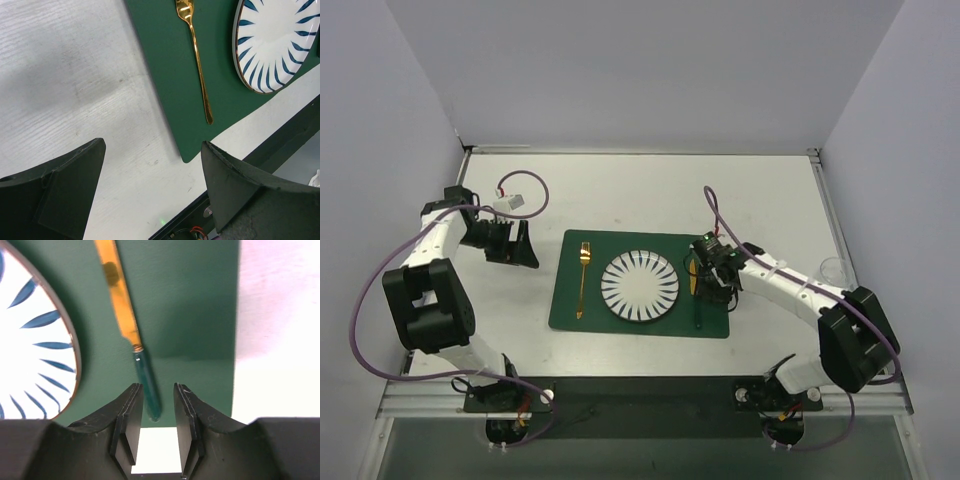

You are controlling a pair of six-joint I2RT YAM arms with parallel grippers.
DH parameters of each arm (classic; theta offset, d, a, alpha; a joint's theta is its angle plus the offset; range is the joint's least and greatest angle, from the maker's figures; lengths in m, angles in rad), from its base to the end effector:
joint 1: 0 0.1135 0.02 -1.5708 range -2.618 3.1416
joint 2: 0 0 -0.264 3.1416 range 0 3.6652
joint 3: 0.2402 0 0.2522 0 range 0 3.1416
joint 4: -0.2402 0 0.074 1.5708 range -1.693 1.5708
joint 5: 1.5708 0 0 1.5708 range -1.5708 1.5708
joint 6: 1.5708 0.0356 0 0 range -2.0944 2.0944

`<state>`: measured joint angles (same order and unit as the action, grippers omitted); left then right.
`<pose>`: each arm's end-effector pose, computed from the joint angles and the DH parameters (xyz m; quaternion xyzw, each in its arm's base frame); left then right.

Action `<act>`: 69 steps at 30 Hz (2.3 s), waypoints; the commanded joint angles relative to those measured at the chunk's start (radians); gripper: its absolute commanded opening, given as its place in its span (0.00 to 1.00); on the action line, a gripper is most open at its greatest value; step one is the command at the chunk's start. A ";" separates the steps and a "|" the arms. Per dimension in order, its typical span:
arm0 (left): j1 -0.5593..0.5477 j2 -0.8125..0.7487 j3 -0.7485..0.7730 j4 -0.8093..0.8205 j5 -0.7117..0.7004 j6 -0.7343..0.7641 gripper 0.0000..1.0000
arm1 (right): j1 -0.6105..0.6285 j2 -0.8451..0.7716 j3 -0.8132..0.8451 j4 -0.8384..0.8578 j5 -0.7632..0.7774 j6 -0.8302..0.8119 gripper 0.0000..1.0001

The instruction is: Set the dinner table for one person

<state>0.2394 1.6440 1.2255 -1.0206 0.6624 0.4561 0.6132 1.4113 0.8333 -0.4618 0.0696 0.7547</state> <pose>0.2975 0.0501 0.2309 0.1233 0.9358 -0.2838 0.1691 0.2234 0.1542 0.1961 0.0773 0.9613 0.1397 0.2245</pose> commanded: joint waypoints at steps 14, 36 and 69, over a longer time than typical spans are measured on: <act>0.008 -0.006 0.025 -0.013 0.020 0.026 0.88 | 0.026 0.123 -0.019 -0.052 0.013 0.034 0.30; 0.009 -0.010 0.045 -0.018 0.008 0.023 0.88 | -0.431 -0.316 0.038 -0.170 0.121 0.037 0.40; -0.069 0.000 0.178 -0.082 -0.076 -0.080 0.88 | -1.314 -0.209 -0.048 0.127 -0.102 -0.075 0.44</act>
<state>0.1890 1.6630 1.3613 -1.1179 0.5911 0.3996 -0.6941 1.1648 0.7650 -0.3698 -0.0013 0.6975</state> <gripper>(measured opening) 0.882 0.448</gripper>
